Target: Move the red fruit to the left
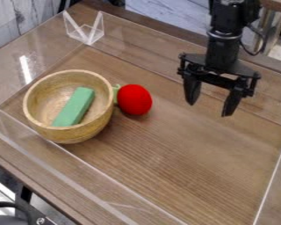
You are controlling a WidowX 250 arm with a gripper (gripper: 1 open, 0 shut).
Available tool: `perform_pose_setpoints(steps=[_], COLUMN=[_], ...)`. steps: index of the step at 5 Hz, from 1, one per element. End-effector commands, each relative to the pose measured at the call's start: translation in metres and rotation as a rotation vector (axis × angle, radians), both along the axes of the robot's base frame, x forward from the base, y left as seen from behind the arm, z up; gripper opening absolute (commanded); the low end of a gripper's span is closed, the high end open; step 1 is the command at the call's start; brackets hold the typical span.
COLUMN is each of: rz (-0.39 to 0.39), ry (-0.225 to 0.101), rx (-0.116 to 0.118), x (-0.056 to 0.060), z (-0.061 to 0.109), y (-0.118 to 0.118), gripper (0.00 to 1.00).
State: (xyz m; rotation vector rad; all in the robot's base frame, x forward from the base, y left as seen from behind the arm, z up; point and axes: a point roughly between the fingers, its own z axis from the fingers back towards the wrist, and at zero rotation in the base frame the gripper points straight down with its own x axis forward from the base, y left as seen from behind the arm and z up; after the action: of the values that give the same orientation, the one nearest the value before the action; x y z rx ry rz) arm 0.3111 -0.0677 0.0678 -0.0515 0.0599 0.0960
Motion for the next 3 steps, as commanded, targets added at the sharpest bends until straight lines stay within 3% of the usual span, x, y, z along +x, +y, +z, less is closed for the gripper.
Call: perform_pose_setpoints(steps=[1, 2, 3], rz=[-0.051, -0.076, -0.009], ry=[-0.041, -0.059, -0.109], rx=[-0.002, 0.006, 0.018], x=[0.0, -0.012, -0.014], z=[0.004, 0.001, 0.001], y=[-0.005, 0.013, 0.051], gripper=[1.0, 1.0, 1.0])
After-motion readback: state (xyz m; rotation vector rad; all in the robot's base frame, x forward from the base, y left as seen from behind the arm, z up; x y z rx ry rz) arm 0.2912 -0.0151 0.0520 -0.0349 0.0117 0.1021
